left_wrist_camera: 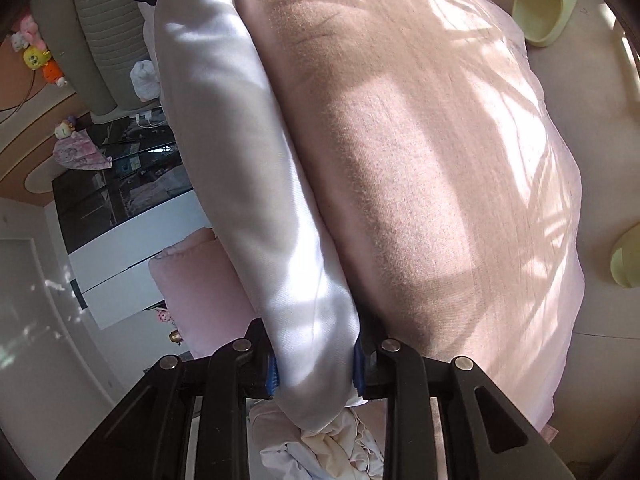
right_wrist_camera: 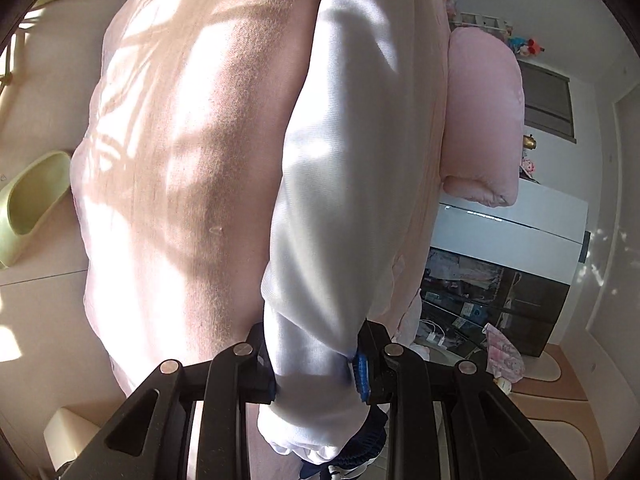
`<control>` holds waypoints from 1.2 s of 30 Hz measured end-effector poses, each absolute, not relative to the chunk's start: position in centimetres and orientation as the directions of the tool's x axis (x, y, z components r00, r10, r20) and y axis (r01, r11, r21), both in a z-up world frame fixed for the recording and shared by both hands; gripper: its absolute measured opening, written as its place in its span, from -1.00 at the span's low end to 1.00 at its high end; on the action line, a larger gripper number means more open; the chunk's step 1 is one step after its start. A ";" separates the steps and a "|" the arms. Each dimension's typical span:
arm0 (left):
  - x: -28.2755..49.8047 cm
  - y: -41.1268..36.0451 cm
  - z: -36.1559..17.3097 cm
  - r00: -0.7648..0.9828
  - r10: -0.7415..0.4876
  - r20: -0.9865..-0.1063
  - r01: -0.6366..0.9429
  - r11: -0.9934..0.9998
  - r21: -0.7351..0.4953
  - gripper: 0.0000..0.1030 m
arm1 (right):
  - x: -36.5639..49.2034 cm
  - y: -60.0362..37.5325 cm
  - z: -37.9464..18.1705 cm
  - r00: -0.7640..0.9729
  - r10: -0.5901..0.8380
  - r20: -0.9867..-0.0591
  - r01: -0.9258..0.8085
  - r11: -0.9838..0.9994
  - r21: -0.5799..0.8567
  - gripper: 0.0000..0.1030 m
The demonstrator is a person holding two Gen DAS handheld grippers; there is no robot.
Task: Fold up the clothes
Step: 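Lift the gripped strip end with both grippers toward the shirt body, then lay the strip end down and open both grippers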
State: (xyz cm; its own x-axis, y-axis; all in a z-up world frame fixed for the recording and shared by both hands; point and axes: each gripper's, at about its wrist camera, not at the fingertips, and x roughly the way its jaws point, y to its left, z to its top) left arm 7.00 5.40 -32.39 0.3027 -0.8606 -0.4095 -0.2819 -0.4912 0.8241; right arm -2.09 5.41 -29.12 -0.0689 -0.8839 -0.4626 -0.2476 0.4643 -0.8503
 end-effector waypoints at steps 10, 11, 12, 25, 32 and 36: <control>6.8 5.6 -31.4 0.326 -0.821 -0.469 -0.199 -0.544 0.815 -0.56 | -2.8 6.1 -28.8 -0.052 -0.881 -0.469 -0.265 0.465 -0.844 -0.49; 6.7 5.7 -31.3 0.326 -0.816 -0.477 -0.191 -0.551 0.813 -0.56 | -2.9 6.1 -28.7 -0.050 -0.882 -0.469 -0.265 0.465 -0.845 -0.49; 6.5 5.9 -30.9 0.325 -0.807 -0.493 -0.173 -0.563 0.808 -0.56 | -3.0 6.3 -28.6 -0.051 -0.880 -0.473 -0.260 0.469 -0.844 -0.49; 5.6 7.8 -29.4 0.335 -0.742 -0.581 -0.080 -0.636 0.767 -0.53 | -3.3 6.9 -28.5 -0.085 -0.869 -0.488 -0.239 0.493 -0.836 -0.49; 4.9 7.0 -27.7 0.393 -0.629 -0.671 0.075 -0.705 0.705 -0.17 | -3.0 7.0 -27.7 -0.104 -0.849 -0.519 -0.197 0.529 -0.826 -0.27; 4.4 7.7 -27.1 0.422 -0.569 -0.706 0.135 -0.730 0.670 0.45 | -3.1 7.2 -26.9 -0.125 -0.829 -0.546 -0.155 0.559 -0.814 -0.05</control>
